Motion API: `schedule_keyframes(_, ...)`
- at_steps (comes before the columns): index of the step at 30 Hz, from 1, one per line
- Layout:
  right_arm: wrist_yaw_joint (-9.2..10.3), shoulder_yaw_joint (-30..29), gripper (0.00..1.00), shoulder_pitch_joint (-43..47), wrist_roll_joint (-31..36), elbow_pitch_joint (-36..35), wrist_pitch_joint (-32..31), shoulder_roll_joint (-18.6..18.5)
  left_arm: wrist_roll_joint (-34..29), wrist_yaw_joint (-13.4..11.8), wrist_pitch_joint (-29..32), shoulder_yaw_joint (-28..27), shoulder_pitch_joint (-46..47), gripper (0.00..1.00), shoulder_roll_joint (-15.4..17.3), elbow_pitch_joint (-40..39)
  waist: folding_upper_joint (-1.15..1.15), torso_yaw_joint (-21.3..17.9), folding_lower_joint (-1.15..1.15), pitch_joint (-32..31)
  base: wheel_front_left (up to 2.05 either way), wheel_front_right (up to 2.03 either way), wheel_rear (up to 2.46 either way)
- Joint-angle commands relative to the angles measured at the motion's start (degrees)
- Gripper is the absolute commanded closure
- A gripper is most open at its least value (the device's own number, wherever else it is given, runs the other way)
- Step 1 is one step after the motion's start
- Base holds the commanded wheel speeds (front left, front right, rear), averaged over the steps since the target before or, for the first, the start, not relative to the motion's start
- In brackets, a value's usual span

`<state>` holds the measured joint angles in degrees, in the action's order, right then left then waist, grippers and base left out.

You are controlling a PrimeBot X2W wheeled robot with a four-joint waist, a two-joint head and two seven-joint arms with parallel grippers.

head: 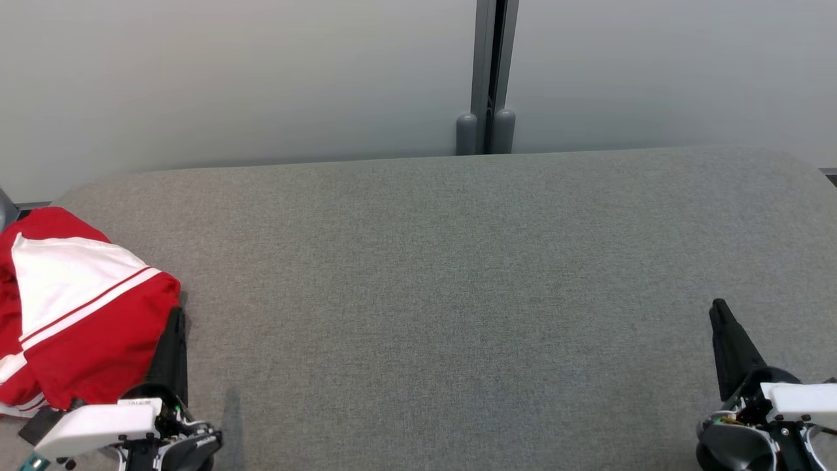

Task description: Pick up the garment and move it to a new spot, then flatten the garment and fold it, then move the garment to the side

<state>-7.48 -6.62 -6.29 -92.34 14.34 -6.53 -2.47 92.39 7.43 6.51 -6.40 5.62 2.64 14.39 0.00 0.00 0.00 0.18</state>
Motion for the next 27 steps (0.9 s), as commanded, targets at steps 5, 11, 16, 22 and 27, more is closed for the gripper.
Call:
schedule_keyframes(5,0.06,0.53,0.00,0.90,0.75,0.86,0.75,0.37,-0.60,-0.02,-0.89,0.56,-1.15,0.00,-0.42,1.47,0.00,-0.01,0.00,0.05,0.00,0.00,0.00)
schedule_keyframes(11,0.06,2.03,0.00,0.57,3.14,0.91,2.37,-0.56,-3.97,-0.01,-2.37,0.90,-0.65,0.00,-0.21,1.97,0.00,-0.03,0.00,0.21,0.00,0.00,0.00)
schedule_keyframes(16,0.05,2.65,0.00,-0.31,8.00,1.36,3.76,-1.20,-9.74,-0.01,-3.74,0.74,-0.05,0.00,-0.24,2.22,0.00,-0.08,0.00,0.56,0.00,0.00,0.00)
schedule_keyframes(22,0.04,3.14,0.00,-1.28,15.82,2.32,5.31,-1.59,-18.25,-0.02,-5.30,0.66,0.53,0.00,-0.23,2.55,0.00,-0.12,0.00,0.97,0.00,0.00,0.00)
schedule_keyframes(27,0.04,3.01,0.00,-1.67,22.05,2.86,6.52,-1.27,-25.10,-0.63,-6.50,1.53,0.63,0.00,-0.19,3.13,0.00,-0.15,0.00,1.13,0.00,0.00,0.00)
